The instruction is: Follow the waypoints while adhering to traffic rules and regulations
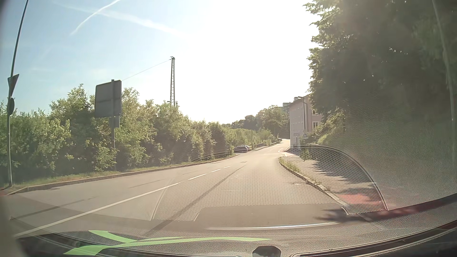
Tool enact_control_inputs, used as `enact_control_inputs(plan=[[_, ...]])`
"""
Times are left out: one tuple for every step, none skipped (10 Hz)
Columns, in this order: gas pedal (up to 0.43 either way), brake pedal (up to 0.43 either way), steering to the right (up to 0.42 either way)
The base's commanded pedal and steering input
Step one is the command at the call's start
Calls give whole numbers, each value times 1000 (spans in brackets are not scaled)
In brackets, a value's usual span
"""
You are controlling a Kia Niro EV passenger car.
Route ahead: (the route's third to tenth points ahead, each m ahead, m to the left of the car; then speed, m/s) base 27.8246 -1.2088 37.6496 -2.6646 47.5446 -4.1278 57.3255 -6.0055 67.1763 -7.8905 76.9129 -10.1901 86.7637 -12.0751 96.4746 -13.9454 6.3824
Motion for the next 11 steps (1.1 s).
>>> enact_control_inputs(plan=[[87, 0, 2], [87, 0, 3], [87, 0, 3], [87, 0, 3], [87, 0, 5], [87, 0, 9], [87, 0, 12], [87, 0, 13], [87, 0, 13], [87, 0, 14], [87, 0, 16]])
